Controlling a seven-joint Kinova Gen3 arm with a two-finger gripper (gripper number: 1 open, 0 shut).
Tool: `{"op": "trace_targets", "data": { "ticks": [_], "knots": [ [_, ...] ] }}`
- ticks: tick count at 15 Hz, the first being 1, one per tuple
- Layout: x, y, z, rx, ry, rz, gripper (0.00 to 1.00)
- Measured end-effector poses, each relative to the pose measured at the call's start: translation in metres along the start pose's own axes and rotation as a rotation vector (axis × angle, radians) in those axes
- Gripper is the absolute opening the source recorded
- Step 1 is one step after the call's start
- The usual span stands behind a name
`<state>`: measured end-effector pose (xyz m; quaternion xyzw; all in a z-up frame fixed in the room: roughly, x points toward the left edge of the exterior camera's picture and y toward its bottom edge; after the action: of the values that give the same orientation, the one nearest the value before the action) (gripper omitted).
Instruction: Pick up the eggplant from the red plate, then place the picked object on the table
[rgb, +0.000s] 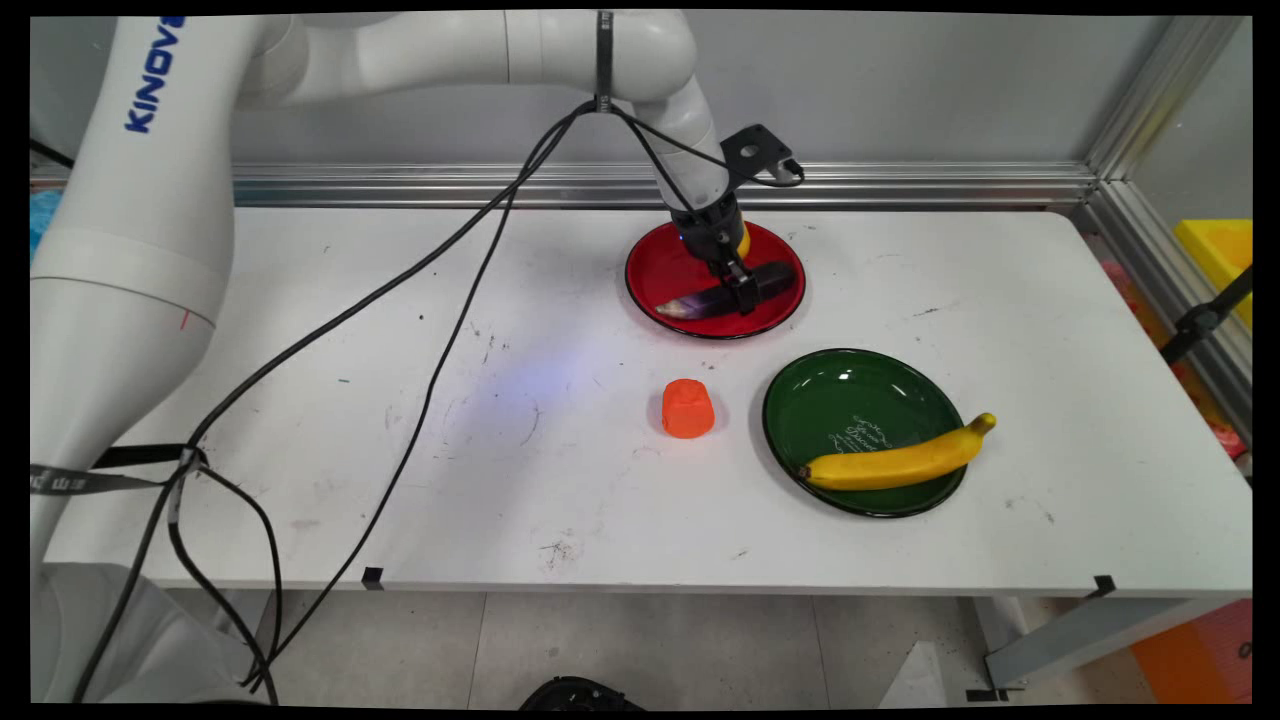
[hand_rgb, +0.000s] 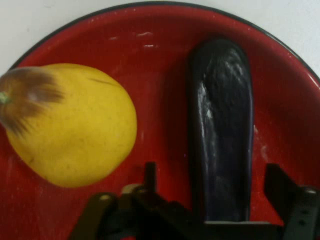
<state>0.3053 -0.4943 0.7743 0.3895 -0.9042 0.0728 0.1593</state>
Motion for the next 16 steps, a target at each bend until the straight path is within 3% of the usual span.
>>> {"op": "trace_targets", "data": {
  "ticks": [9,16],
  "knots": [
    [0.000,0.002,-0.006,0.020,0.008,0.016,0.00],
    [-0.015,0.011,-0.070,0.040,0.054,0.115,0.00]
  ]
}}
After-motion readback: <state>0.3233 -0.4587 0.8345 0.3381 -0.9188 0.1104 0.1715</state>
